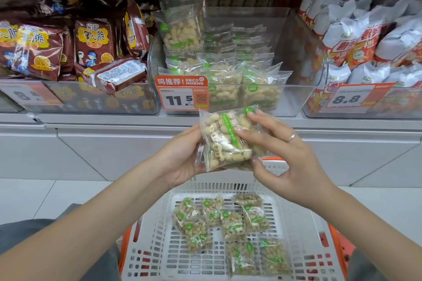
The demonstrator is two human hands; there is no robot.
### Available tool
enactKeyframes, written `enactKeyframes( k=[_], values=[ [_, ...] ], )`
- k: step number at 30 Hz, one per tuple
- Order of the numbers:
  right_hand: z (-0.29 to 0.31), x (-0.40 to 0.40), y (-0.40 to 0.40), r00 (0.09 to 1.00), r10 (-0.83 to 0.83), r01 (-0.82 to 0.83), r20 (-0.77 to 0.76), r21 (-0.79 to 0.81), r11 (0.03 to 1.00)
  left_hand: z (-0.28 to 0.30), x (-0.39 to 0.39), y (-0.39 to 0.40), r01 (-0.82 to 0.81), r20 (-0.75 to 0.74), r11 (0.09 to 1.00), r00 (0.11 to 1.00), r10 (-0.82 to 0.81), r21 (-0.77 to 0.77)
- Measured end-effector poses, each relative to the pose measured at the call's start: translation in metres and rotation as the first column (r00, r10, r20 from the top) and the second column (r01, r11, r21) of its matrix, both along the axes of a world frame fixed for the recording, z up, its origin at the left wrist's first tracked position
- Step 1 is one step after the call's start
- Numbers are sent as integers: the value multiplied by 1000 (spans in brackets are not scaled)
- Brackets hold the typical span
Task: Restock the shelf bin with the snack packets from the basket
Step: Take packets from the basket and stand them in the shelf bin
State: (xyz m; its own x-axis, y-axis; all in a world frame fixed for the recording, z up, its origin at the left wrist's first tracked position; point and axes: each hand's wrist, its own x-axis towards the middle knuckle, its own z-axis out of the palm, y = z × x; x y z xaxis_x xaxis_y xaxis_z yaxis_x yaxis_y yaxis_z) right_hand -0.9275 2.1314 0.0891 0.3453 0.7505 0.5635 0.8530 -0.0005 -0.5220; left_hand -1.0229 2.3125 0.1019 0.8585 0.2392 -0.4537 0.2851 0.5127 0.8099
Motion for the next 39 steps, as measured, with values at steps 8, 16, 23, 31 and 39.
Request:
enactKeyframes(
  k=[8,16,23,31,39],
  values=[
    [-3,4,-2,941,-135,172,309,-94,981,8,0,3,54,18,948,998,-63,313],
    [7,15,-3,997,59,-61,-45,-58,996,10,2,20,238,-171,878,968,-181,415],
    [13,10,-2,909,181,-242,-375,-123,962,7,6,7,428,-273,833,897,-347,350],
    [33,10,-7,889,163,-234,-428,-119,965,10,7,11,500,-50,850,857,-513,-168],
    [23,1,-1,691,26,-127,-723,-86,988,7,5,-1,478,-129,857,878,-461,191]
  ],
)
